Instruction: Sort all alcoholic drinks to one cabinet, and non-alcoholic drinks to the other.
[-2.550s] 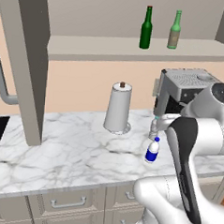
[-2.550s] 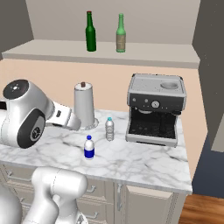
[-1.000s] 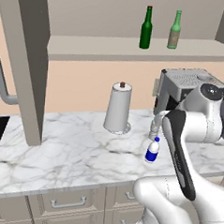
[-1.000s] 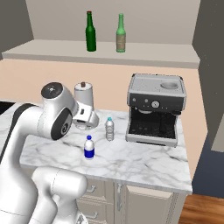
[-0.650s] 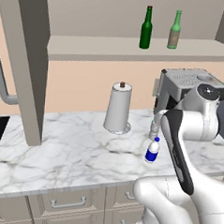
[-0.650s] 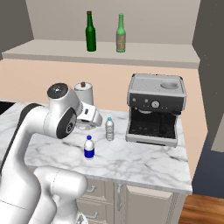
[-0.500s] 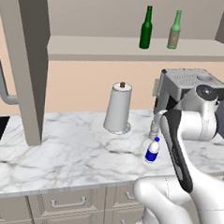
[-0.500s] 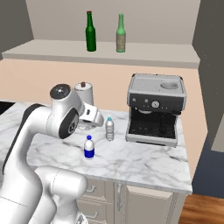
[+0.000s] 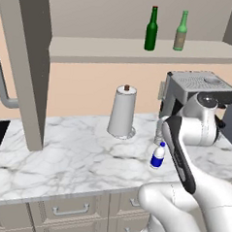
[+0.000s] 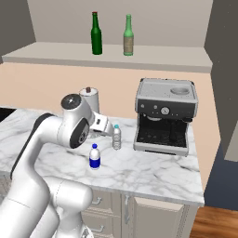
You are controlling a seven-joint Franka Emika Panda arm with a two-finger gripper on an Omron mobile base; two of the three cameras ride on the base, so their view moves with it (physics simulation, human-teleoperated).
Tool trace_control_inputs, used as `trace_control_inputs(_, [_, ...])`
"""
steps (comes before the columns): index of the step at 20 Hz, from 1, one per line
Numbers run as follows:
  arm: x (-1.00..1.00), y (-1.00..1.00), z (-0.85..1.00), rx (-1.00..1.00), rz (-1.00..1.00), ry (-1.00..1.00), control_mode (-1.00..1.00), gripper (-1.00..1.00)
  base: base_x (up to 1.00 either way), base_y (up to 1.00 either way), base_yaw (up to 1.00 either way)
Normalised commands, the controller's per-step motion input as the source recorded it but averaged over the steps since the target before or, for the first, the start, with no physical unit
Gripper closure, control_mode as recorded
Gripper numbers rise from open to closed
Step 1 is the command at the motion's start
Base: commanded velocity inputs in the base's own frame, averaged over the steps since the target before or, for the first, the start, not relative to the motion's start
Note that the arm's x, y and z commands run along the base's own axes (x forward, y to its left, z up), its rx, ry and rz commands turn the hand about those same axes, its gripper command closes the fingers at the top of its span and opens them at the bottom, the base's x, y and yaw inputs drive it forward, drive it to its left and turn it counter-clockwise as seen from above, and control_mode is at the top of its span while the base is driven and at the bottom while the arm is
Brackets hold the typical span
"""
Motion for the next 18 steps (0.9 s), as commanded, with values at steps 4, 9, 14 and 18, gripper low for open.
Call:
trace_control_inputs(4, [0.29,-0.07,-0.15,0.00,0.00,0.01,-1.00,-1.00,0.00,0.00,0.00])
trace_control_inputs(9, [0.30,-0.10,-0.13,0.00,0.00,0.03,-1.00,-1.00,0.00,0.00,0.00])
trace_control_inputs(14, [0.30,-0.07,-0.13,0.00,0.00,0.04,-1.00,-1.00,0.00,0.00,0.00])
trace_control_inputs(18, [0.28,-0.06,-0.17,0.00,0.00,0.04,-1.00,-1.00,0.00,0.00,0.00])
